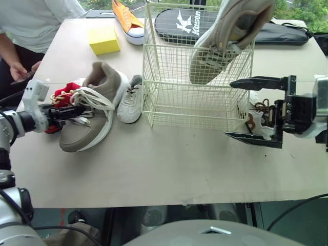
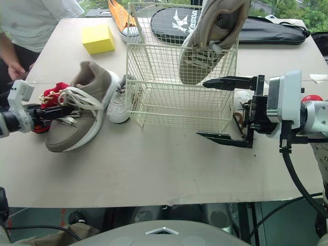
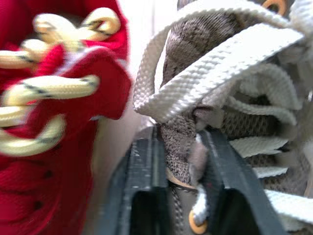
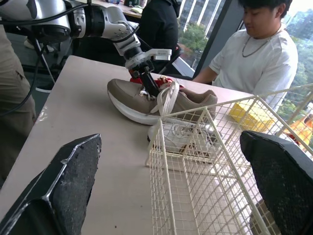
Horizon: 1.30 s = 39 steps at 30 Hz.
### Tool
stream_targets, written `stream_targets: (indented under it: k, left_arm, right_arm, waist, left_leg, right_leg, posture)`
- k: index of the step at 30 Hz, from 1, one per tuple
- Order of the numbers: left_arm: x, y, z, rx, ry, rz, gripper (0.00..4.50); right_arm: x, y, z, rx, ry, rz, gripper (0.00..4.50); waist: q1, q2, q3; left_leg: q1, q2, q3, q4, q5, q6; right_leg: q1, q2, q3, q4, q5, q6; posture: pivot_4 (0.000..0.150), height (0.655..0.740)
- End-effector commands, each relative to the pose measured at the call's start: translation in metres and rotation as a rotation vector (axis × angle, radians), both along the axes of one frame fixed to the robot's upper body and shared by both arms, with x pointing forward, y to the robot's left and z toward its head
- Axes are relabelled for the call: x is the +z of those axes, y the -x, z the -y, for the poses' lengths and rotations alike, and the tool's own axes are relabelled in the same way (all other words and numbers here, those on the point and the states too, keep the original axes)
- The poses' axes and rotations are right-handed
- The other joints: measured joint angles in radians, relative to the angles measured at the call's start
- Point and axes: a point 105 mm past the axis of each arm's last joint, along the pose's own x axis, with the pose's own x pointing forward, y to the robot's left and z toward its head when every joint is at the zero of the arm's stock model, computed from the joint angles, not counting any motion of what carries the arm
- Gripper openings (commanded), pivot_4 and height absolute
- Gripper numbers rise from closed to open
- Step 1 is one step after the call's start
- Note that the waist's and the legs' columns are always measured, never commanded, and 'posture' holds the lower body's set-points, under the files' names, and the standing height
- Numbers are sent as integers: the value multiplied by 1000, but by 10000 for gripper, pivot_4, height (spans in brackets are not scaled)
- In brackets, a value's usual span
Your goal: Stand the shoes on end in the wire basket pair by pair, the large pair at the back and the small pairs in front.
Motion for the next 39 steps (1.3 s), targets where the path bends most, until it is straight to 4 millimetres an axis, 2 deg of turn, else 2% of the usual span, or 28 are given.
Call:
stream_targets:
  k: [1,4,7,9,11,13,15,19,23,26,30,33,39]
  left_arm:
    - [22,7,15,-65,190,78,4061]
    - [45,20,19,-59,300,155,3911]
    - [62,30,23,-34,339,230,3771]
    - [89,38,28,-5,322,364,3765]
    - [105,41,31,31,303,454,3761]
    - [126,37,34,80,301,549,3757]
    - [149,29,48,89,252,654,3732]
    - [201,1,91,142,204,899,3579]
    - [230,-19,124,255,169,1119,3579]
    - [239,-30,160,276,114,1243,3579]
    - [242,-44,191,301,111,1353,3579]
    - [243,-52,223,342,15,1493,3579]
    - [235,-65,263,331,38,1584,3579]
  right_arm:
    - [6,6,1,-5,7,39,45000]
    - [4,4,-1,-5,1,36,45000]
    - [4,1,-1,-5,-6,35,45000]
    - [3,-2,0,-12,-12,35,45000]
    - [3,-5,0,-16,-15,35,45000]
    - [3,-8,0,-18,-20,35,45000]
    - [5,-11,0,-24,-31,40,45000]
    - [6,-16,4,-58,-35,57,45000]
    - [9,-19,7,-113,-52,76,45000]
    - [18,-23,16,-212,-119,110,45000]
    - [29,-29,28,-353,-212,129,45000]
    - [24,-26,44,-492,-223,105,45000]
    - [24,-17,56,-604,-246,81,45000]
  waist:
    - [-3,-1,0]
    - [-5,-5,2]
    - [-1,-8,2]
    - [-2,-10,1]
    - [-5,-11,0]
    - [-5,-11,1]
    - [-3,-11,0]
    - [8,-12,0]
    - [0,-12,0]
    - [-4,-12,0]
    - [-2,-12,0]
    - [3,-12,0]
    - [-2,-12,0]
  left_leg:
    - [0,0,0,0,0,0]
    - [-1,0,0,1,0,0]
    - [-2,1,-3,1,0,0]
    - [-2,1,-5,1,0,0]
    - [-2,1,-5,1,0,0]
    - [-2,1,-7,1,0,0]
    - [-1,0,-10,2,0,0]
    - [0,-1,-12,2,0,0]
    - [0,-7,-13,3,1,-1]
    - [0,-8,-13,3,1,-2]
    - [0,-8,-12,2,1,-1]
    - [-1,-8,-12,2,1,0]
    - [-1,-9,-9,2,0,0]
  right_leg:
    - [0,0,0,0,0,0]
    - [0,0,0,0,0,0]
    - [0,0,-3,0,0,0]
    - [0,-1,-4,0,0,0]
    - [0,-1,-4,0,0,0]
    - [0,-1,-3,1,0,0]
    - [1,-1,-5,1,0,0]
    - [5,-2,-9,0,0,0]
    - [7,-8,-11,-1,1,1]
    - [6,-9,-9,-1,1,1]
    - [5,-8,-8,0,1,1]
    - [5,-8,-8,-1,1,1]
    - [5,-8,-6,-2,2,3]
  posture:
    - [1500,7400]
    - [1500,7400]
    - [1500,7400]
    - [1500,7400]
    - [1500,7400]
    - [1500,7400]
    - [1500,7400]
    - [1500,7400]
    - [1500,7400]
    - [1500,7400]
    - [1500,7400]
    - [1500,7400]
    - [1500,7400]
